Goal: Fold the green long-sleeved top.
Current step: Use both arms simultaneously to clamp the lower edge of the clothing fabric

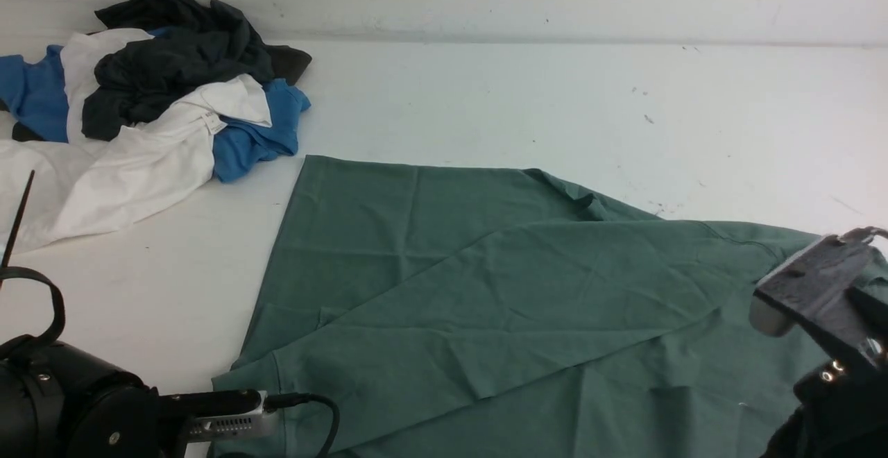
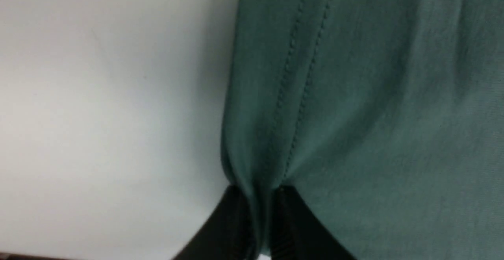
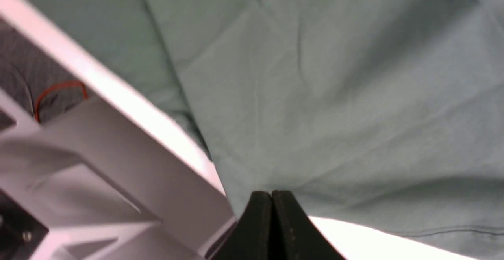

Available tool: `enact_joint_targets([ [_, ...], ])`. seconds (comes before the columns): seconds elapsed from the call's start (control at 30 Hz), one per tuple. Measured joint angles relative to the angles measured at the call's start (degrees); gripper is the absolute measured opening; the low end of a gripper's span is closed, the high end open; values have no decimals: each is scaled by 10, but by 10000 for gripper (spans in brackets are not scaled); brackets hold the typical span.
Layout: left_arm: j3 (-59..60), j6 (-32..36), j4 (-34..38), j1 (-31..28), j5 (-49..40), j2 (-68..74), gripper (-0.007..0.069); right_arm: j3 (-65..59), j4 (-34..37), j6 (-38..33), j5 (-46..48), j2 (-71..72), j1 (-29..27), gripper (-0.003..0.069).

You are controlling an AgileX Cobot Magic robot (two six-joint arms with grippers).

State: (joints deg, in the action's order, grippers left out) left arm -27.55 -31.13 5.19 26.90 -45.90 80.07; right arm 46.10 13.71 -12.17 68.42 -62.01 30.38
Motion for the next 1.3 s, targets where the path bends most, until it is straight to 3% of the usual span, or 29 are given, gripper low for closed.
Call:
enact_joint_targets([
  [0.17,0,0,-3,0,-2,-2,19,-17,2,-32,5,0,0,-4],
  [0.27,2,0,-17,0,-9,-13,17,-65,2,-41,-8,0,2,41],
  [0.43,5,-1,-26,0,-25,-57,16,-143,1,-42,-76,0,41,150],
  [0.6,6,-2,-26,0,-36,-114,16,-191,1,-40,-161,0,112,321],
  [0.77,6,-3,-24,0,-38,-132,16,-193,-16,-22,-200,-8,148,409],
  [1.07,7,-6,-11,0,-39,-133,16,-193,-33,0,-219,-112,191,429],
  [1.23,7,-6,-9,0,-39,-133,16,-190,-75,67,-236,-154,218,426],
  [1.3,7,-6,-9,0,-42,-133,16,-186,-117,126,-240,-164,223,397],
])
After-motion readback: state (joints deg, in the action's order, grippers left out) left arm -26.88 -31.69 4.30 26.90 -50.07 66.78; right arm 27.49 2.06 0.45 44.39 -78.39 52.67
